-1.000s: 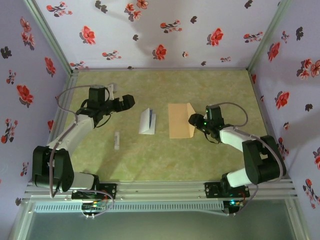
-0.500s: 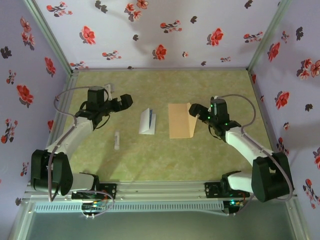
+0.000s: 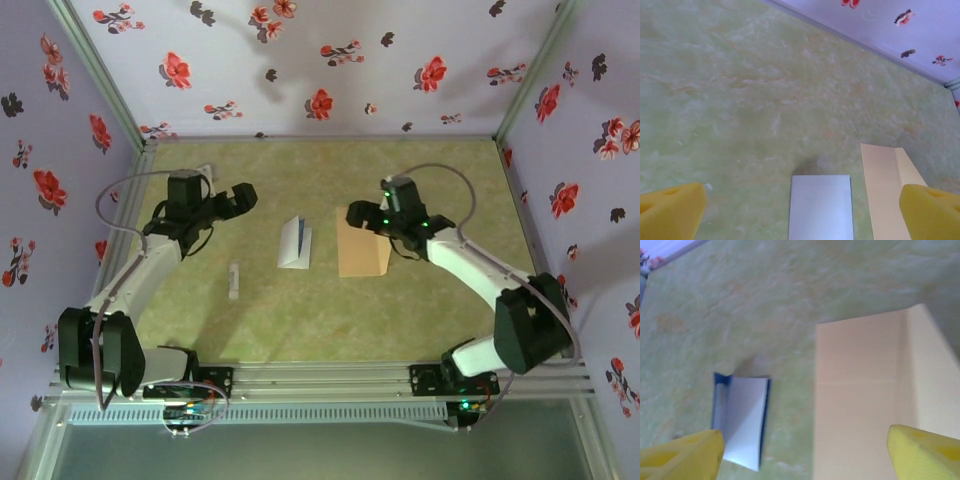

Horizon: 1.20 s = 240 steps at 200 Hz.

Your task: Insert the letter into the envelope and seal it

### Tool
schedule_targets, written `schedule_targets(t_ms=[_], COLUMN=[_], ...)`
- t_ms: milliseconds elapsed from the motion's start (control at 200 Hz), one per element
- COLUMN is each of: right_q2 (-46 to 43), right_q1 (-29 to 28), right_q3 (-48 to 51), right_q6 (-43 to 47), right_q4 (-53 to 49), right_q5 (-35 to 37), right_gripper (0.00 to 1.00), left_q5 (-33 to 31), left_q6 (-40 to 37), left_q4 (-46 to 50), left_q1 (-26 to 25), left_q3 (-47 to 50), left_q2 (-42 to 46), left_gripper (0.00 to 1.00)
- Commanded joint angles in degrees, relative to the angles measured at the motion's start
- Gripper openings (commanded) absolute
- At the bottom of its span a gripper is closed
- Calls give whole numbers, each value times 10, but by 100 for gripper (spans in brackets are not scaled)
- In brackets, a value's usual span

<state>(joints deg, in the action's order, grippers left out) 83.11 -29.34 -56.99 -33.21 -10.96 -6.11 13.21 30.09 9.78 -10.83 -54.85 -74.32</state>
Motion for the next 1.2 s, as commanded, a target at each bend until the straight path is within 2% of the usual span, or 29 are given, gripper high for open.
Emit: schedule_targets(t_ms=[0,145,320,445,715,1025,1130,1195], right_q2=[50,134,221,266,312,348,348,343], right_q1=[-44,-104,-155,-167,-171,-171,-168,-167], right_q3=[-47,-111,-172,-199,-234,-260,-256,-251], right_q6=[-25,-50,-78,-96,-101,-114,-119,-118], right_q4=[-34,-34,-32,-41,-46,-43,-33,-22], right_q5=[19,22,21,18,-10,-27,-37,-47], right_gripper=[85,86,85,82,69,44,25,10], left_q5=[-13,-13,-13,13,16,18,19,22], left_q6=[-11,-43,-36,-42,-39,-43,-42,-40], left_q4=[71,120,77,29,22,23,21,20], left_q1=[18,29,29,30,30,29,28,29], left_q3=[-59,-101,-76,-39,-35,-35,-35,-35], left_q2=[-9,-19,-26,-25,-36,-46,-48,-50], left_gripper=[100,100,100,100,100,100,100,100])
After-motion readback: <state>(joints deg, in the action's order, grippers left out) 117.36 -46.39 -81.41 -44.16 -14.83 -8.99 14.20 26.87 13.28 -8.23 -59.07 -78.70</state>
